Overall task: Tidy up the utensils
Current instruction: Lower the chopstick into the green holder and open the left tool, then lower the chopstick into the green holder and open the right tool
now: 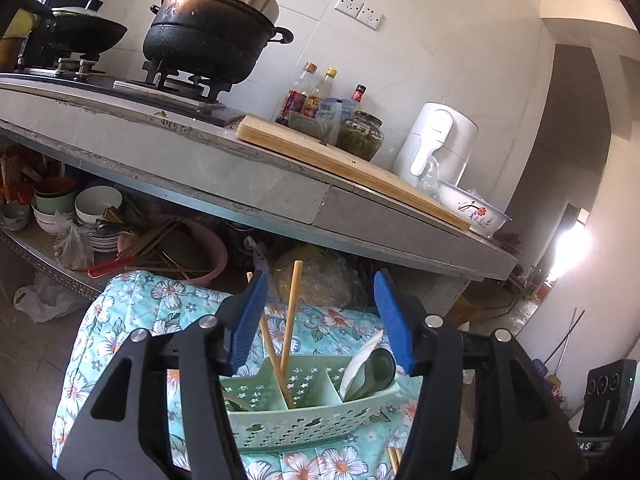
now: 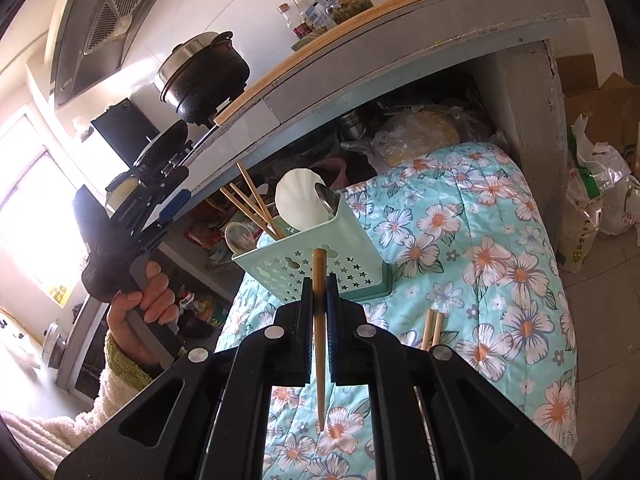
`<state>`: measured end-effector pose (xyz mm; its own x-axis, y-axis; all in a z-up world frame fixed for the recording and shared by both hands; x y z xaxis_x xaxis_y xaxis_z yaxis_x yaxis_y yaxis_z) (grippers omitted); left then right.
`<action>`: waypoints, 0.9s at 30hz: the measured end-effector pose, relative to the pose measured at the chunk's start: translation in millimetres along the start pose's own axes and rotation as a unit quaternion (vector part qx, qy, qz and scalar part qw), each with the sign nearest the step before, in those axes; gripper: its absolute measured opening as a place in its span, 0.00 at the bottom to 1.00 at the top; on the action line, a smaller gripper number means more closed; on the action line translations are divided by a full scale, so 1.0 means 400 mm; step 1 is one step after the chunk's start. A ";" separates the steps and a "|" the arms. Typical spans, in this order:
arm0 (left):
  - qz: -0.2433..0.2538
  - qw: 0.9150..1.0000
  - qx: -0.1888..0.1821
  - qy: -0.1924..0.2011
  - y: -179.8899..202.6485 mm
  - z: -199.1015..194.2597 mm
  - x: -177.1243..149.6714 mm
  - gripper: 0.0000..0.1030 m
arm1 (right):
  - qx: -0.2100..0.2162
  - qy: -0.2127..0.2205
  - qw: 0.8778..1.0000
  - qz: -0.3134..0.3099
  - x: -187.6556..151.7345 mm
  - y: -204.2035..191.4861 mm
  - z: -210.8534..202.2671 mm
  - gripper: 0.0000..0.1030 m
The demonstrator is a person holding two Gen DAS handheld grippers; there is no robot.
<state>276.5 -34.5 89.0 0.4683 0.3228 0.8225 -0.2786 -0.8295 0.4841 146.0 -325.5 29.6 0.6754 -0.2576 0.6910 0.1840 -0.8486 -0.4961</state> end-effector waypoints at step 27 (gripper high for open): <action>0.060 0.975 0.158 -0.141 -0.085 -0.109 -0.212 0.77 | -0.040 0.148 0.970 -0.191 0.388 -0.311 0.101 0.06</action>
<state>209.7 -14.0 15.6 0.6725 0.1143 0.7313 -0.0933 -0.9670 0.2369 256.7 -241.2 177.6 0.3319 -0.0296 0.9429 0.3167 -0.9380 -0.1409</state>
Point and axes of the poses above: each gripper's, at about its wrist camera, not at the fingertips, and z roughly the way its jaws point, y to its right, x to its top, the point moved 3 cm from there along z, roughly the way its jaws point, and after that the axes turned 6 degrees about -z, right-handed, at the moved point
